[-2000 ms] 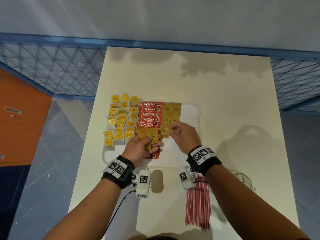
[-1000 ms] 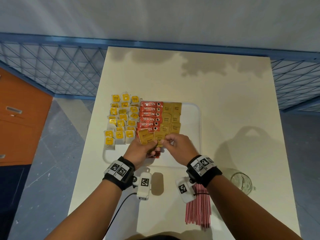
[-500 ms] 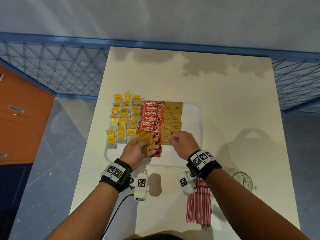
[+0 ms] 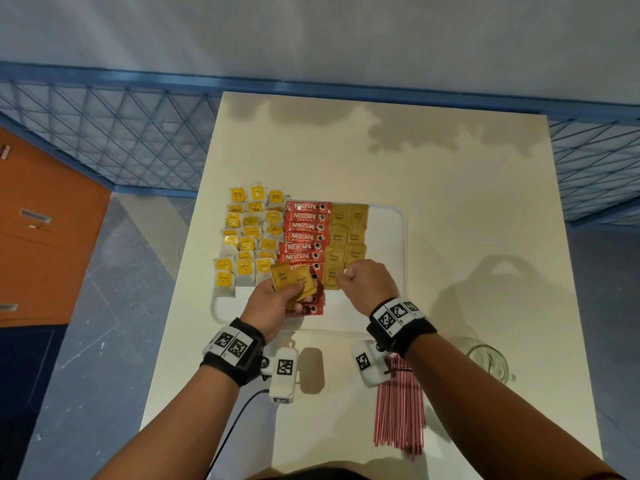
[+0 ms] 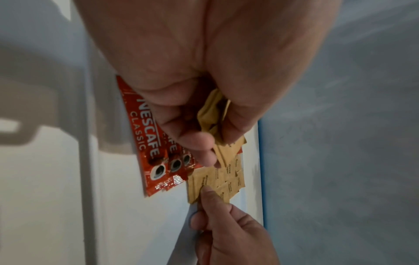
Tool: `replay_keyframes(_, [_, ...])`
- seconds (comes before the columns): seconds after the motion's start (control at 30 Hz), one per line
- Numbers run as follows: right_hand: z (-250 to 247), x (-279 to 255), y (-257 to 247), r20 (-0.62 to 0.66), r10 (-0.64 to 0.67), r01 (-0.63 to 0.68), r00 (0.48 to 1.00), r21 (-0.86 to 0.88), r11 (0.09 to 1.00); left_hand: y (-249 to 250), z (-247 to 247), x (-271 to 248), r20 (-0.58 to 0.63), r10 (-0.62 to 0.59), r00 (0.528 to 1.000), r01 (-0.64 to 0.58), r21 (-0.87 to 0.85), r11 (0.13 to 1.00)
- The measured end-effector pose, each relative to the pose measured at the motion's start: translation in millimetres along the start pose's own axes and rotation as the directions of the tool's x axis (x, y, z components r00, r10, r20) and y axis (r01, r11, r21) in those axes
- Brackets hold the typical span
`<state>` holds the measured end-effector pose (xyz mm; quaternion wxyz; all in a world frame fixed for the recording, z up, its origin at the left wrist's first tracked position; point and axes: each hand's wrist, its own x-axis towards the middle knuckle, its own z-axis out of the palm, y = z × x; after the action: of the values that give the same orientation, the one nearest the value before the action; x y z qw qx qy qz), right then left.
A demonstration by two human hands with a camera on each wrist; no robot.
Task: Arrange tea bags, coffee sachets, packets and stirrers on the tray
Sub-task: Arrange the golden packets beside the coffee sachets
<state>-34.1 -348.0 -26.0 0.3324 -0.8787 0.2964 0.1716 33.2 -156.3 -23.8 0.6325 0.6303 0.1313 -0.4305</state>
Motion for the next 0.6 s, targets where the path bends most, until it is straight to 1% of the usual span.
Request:
replay_keyframes(0.07, [-0.1, -0.5, 0.2, -0.003, 0.004, -0.003, 1.000, 0.005, 1.000, 0.3, 0.8, -0.2, 0.000, -0.003, 1.000, 0.003, 0.020, 1.000])
replay_keyframes(0.17, [-1.8, -2.3, 1.9, -0.024, 0.000, 0.001, 1.000, 0.053, 0.999, 3.2, 3.8, -2.0, 0.024, -0.005, 1.000, 0.005, 0.002, 1.000])
replay_keyframes(0.33, [-0.6, -9.2, 1.4, -0.011, -0.091, 0.091, 0.996, 0.282, 0.955, 7.0, 9.3, -4.4, 0.067, 0.017, 0.998, -0.014, -0.033, 0.999])
replay_keyframes(0.47, [0.2, -16.0, 0.0, 0.041, -0.119, 0.085, 0.992, 0.477, 0.875, 5.3, 10.6, -3.4, 0.062, 0.025, 0.998, -0.025, -0.001, 1.000])
replay_keyframes(0.53, [1.9, -18.0, 0.0, 0.040, -0.134, 0.096, 0.990, 0.503, 0.859, 3.1, 11.2, -3.0, 0.060, 0.033, 0.998, -0.034, 0.013, 0.999])
replay_keyframes(0.6, [5.1, -19.5, 1.9, 0.033, -0.153, 0.118, 0.988, 0.480, 0.869, 1.8, 13.0, -4.0, 0.063, 0.040, 0.997, -0.042, 0.028, 0.999])
